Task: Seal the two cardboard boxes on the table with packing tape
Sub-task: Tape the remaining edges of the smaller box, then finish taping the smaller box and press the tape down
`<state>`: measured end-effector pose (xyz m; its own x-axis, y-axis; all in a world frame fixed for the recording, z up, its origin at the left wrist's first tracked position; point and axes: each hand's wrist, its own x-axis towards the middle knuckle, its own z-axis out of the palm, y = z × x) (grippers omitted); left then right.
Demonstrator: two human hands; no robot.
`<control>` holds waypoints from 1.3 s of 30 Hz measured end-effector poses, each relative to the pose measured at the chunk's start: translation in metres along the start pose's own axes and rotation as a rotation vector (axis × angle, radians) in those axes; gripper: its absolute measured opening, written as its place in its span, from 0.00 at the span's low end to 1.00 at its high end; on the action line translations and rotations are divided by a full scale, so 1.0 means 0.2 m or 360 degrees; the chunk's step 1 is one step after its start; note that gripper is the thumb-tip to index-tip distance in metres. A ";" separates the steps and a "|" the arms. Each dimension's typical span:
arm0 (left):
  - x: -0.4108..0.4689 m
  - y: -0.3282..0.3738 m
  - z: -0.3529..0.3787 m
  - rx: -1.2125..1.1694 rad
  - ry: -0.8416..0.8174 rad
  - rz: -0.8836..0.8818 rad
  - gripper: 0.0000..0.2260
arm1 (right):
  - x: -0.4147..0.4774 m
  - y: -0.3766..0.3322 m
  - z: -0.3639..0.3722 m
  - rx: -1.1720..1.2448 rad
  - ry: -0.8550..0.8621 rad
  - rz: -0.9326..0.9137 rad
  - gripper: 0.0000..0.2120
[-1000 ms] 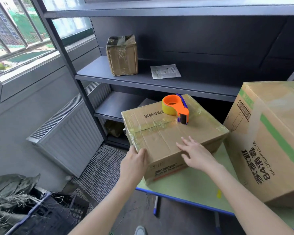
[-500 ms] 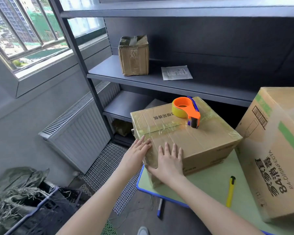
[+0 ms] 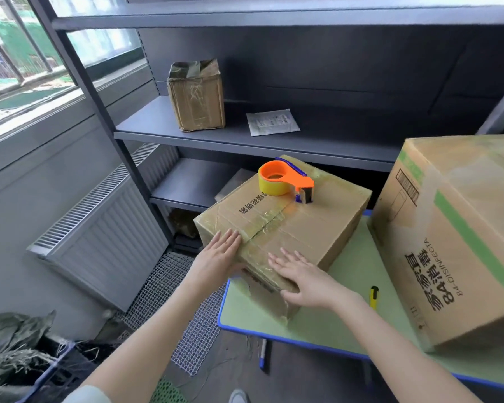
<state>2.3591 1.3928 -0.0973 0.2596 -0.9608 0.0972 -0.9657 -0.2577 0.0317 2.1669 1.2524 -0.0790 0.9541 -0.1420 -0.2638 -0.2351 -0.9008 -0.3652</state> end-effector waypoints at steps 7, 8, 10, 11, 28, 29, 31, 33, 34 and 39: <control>0.00 0.13 0.09 -0.0077 0.0459 0.0167 0.24 | -0.03 0.05 -0.01 -0.0111 0.0085 0.0179 0.34; 0.00 0.12 0.09 -0.0074 0.0460 0.0194 0.24 | 0.00 0.03 0.01 -0.0132 0.0107 0.0201 0.33; 0.01 0.12 0.08 -0.0052 0.0458 0.0225 0.23 | 0.04 0.00 0.02 -0.0165 0.0140 0.0220 0.33; 0.01 0.12 0.07 -0.0041 0.0474 0.0224 0.22 | 0.06 -0.01 0.03 -0.0187 0.0158 0.0215 0.33; 0.13 0.46 0.07 -0.0007 0.0711 0.0226 0.11 | -0.07 0.32 -0.11 0.0016 0.0146 0.0166 0.22; 0.15 0.44 0.04 -0.0040 0.0672 0.0213 0.10 | -0.06 0.31 -0.12 0.0063 0.0191 0.0192 0.22; 0.22 0.39 -0.03 -0.0092 0.0619 0.0122 0.12 | -0.03 0.29 -0.14 0.0150 0.0300 0.0243 0.21; 0.32 0.32 -0.10 -0.0205 0.0580 -0.0058 0.09 | 0.01 0.27 -0.15 0.0163 0.0420 0.0266 0.18; 0.38 0.29 -0.13 -0.0277 0.0560 -0.0201 0.06 | 0.02 0.27 -0.15 0.0151 0.0467 0.0267 0.17; 0.69 0.19 -0.20 -0.0481 0.0433 -0.0648 0.19 | 0.02 0.29 -0.12 0.0241 0.0517 0.0291 0.16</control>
<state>2.3578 1.2543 -0.0437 0.6409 -0.7190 0.2689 -0.7535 -0.5224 0.3991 2.1620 1.1896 -0.0804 0.8974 -0.4385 -0.0494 -0.4078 -0.7814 -0.4723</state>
